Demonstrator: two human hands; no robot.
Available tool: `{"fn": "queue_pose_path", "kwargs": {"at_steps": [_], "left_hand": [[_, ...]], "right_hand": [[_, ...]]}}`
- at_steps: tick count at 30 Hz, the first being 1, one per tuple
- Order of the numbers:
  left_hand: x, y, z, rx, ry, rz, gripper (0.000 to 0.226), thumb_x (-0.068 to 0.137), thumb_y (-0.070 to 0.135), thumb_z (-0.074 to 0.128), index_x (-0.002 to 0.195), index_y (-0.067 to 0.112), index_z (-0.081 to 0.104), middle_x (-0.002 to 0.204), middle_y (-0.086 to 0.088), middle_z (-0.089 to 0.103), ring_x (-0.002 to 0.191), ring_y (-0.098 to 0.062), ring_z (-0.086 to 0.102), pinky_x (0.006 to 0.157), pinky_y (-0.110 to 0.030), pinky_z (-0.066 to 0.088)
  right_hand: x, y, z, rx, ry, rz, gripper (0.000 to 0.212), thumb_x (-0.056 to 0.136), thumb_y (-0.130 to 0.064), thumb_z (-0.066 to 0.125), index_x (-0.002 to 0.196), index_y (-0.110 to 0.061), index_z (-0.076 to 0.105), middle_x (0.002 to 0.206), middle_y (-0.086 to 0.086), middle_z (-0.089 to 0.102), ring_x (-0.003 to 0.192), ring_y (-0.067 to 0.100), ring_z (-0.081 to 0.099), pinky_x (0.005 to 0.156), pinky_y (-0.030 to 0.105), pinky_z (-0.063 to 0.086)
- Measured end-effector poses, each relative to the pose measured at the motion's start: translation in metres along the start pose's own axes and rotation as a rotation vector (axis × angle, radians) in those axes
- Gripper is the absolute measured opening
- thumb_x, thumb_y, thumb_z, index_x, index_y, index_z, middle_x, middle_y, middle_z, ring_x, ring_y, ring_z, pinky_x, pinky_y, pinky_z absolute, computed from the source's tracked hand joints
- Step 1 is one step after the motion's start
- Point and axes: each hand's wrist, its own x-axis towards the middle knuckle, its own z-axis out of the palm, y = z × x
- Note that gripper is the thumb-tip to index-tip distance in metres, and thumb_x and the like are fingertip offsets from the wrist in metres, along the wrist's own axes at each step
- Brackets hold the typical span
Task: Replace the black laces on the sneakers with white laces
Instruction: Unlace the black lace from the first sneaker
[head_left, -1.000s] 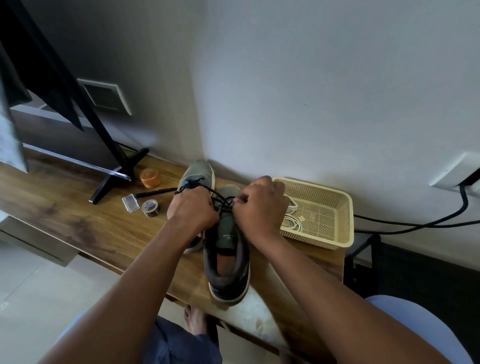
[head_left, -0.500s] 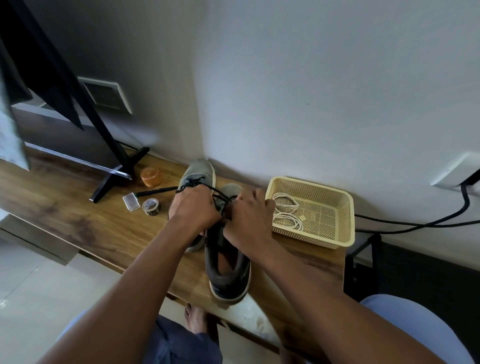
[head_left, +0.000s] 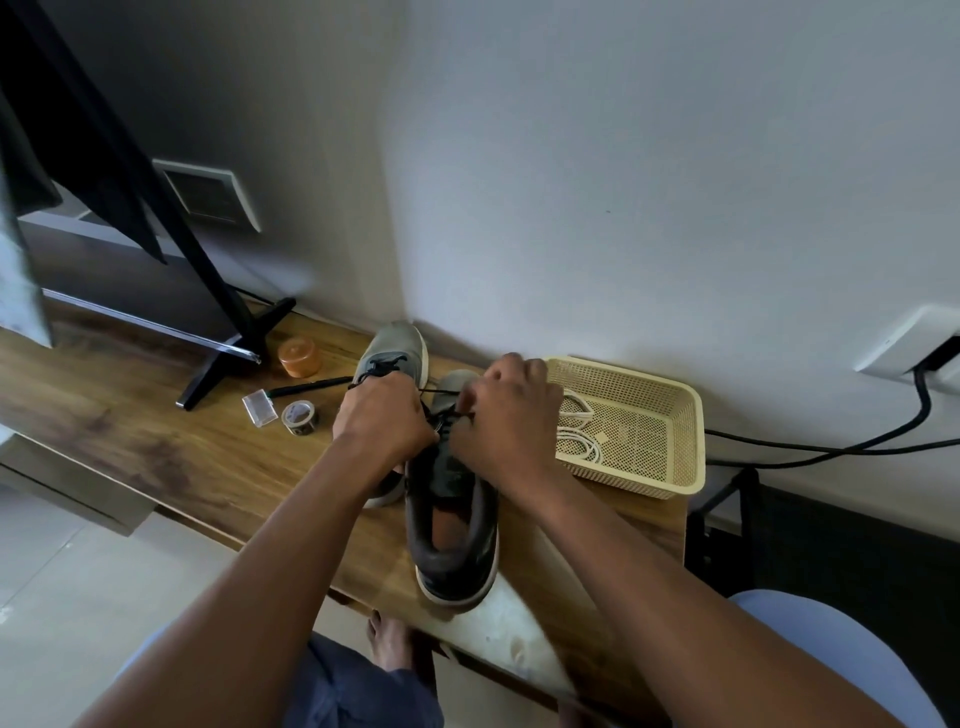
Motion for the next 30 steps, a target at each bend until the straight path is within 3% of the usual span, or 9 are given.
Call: {"fn": "queue_pose_path", "kwargs": {"at_steps": [5, 7, 12, 16, 20, 24, 28, 30], "left_hand": [[0.001, -0.001, -0.002, -0.001, 0.006, -0.004, 0.013, 0.082, 0.029, 0.081, 0.083, 0.018, 0.074, 0.077, -0.003, 0.069, 0.078, -0.024, 0.066, 0.060, -0.030, 0.046], [0.003, 0.000, -0.002, -0.002, 0.000, -0.016, 0.014, 0.081, 0.030, 0.083, 0.083, 0.019, 0.074, 0.076, -0.002, 0.069, 0.077, -0.023, 0.065, 0.056, -0.030, 0.044], [0.004, -0.001, 0.001, 0.026, -0.020, -0.031, 0.024, 0.080, 0.034, 0.086, 0.091, 0.018, 0.073, 0.087, -0.004, 0.072, 0.091, -0.027, 0.069, 0.067, -0.033, 0.049], [0.003, -0.001, 0.000, 0.030, -0.006, -0.011, 0.024, 0.081, 0.034, 0.085, 0.093, 0.017, 0.074, 0.088, -0.005, 0.071, 0.088, -0.026, 0.067, 0.067, -0.031, 0.048], [0.002, -0.001, 0.000, 0.010, 0.007, 0.005, 0.013, 0.081, 0.031, 0.082, 0.087, 0.020, 0.077, 0.073, 0.000, 0.066, 0.071, -0.020, 0.060, 0.062, -0.029, 0.045], [0.003, -0.001, -0.001, 0.008, 0.014, 0.007, 0.014, 0.082, 0.032, 0.082, 0.084, 0.020, 0.075, 0.071, 0.001, 0.065, 0.070, -0.019, 0.058, 0.060, -0.029, 0.042], [0.005, -0.001, 0.001, 0.020, 0.011, -0.008, 0.016, 0.082, 0.031, 0.082, 0.086, 0.018, 0.074, 0.072, 0.001, 0.063, 0.069, -0.019, 0.057, 0.058, -0.029, 0.041], [0.005, -0.001, 0.003, 0.031, 0.001, -0.027, 0.020, 0.081, 0.032, 0.083, 0.091, 0.018, 0.073, 0.078, -0.002, 0.063, 0.078, -0.024, 0.059, 0.064, -0.032, 0.044]], "right_hand": [[-0.010, -0.007, 0.017, -0.171, -0.128, -0.113, 0.024, 0.074, -0.035, 0.059, 0.089, -0.024, 0.074, 0.116, 0.004, 0.055, 0.113, 0.035, 0.040, 0.089, 0.045, 0.036], [-0.006, -0.003, 0.013, -0.129, -0.041, -0.051, 0.022, 0.075, -0.032, 0.059, 0.088, -0.023, 0.075, 0.111, 0.002, 0.056, 0.108, 0.032, 0.043, 0.085, 0.043, 0.037], [0.012, 0.010, -0.012, 0.096, 0.243, 0.272, 0.013, 0.071, -0.024, 0.060, 0.069, -0.025, 0.072, 0.096, -0.003, 0.054, 0.098, 0.031, 0.048, 0.077, 0.039, 0.040], [0.010, 0.007, -0.013, 0.096, 0.110, 0.201, 0.019, 0.071, -0.030, 0.061, 0.086, -0.032, 0.074, 0.105, -0.002, 0.051, 0.105, 0.029, 0.046, 0.086, 0.040, 0.037], [0.000, -0.005, -0.002, -0.049, -0.039, -0.040, 0.027, 0.062, -0.038, 0.054, 0.080, -0.029, 0.072, 0.105, 0.002, 0.052, 0.107, 0.032, 0.042, 0.083, 0.042, 0.029], [-0.008, -0.007, 0.012, -0.188, -0.145, -0.081, 0.022, 0.071, -0.034, 0.061, 0.086, -0.024, 0.074, 0.114, 0.006, 0.054, 0.113, 0.035, 0.041, 0.087, 0.046, 0.032], [-0.001, -0.001, 0.003, -0.064, 0.047, 0.036, 0.014, 0.077, -0.030, 0.064, 0.082, -0.022, 0.075, 0.103, 0.001, 0.057, 0.104, 0.031, 0.046, 0.082, 0.042, 0.035], [0.005, 0.005, -0.005, 0.041, 0.149, 0.161, 0.009, 0.079, -0.028, 0.067, 0.077, -0.024, 0.075, 0.099, -0.002, 0.056, 0.101, 0.029, 0.047, 0.081, 0.040, 0.036]]}}
